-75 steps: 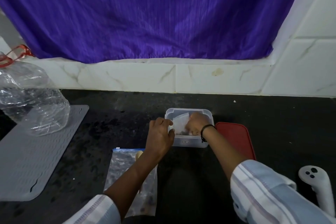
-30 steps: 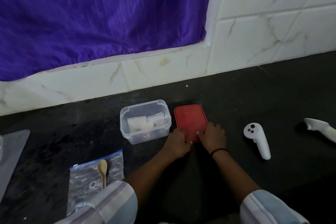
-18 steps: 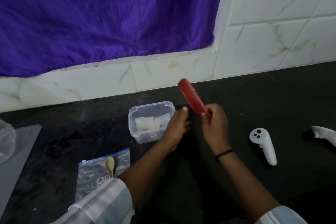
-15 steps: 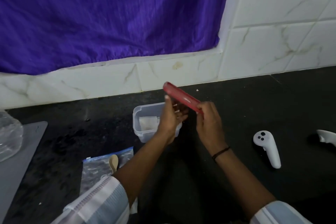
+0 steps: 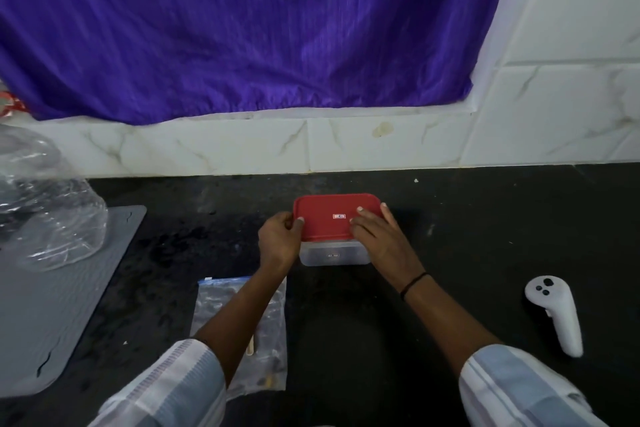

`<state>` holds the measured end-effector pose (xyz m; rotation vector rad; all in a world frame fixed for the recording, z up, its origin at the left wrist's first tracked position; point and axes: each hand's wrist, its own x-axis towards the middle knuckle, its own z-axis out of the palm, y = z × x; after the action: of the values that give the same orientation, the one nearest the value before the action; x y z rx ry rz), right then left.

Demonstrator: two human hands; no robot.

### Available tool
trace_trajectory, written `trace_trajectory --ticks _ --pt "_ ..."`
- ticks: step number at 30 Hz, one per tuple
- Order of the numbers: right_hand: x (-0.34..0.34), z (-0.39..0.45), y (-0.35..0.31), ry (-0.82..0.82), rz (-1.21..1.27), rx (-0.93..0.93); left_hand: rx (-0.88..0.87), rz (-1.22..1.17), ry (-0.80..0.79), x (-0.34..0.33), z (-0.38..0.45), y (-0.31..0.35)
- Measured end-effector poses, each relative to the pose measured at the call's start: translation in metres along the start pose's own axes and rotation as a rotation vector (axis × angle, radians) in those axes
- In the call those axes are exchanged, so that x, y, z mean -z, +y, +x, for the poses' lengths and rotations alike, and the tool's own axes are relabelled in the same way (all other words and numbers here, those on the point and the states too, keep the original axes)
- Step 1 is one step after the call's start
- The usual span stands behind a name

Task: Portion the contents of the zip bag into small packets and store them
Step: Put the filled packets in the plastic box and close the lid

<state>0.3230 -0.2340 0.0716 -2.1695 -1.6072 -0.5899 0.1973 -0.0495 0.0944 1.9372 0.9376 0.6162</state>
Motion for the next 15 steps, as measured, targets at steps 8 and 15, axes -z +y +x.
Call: trace_trajectory --ticks 8,15 --pt "0.002 0.002 0.01 -0.187 0.052 -0.026 -0.095 0.139 0.103 -0.012 0.006 -0.015" --pt "0.003 0.002 0.011 -0.36 0.073 -0.099 -0.093 0.103 0.146 -0.015 0.006 -0.019"
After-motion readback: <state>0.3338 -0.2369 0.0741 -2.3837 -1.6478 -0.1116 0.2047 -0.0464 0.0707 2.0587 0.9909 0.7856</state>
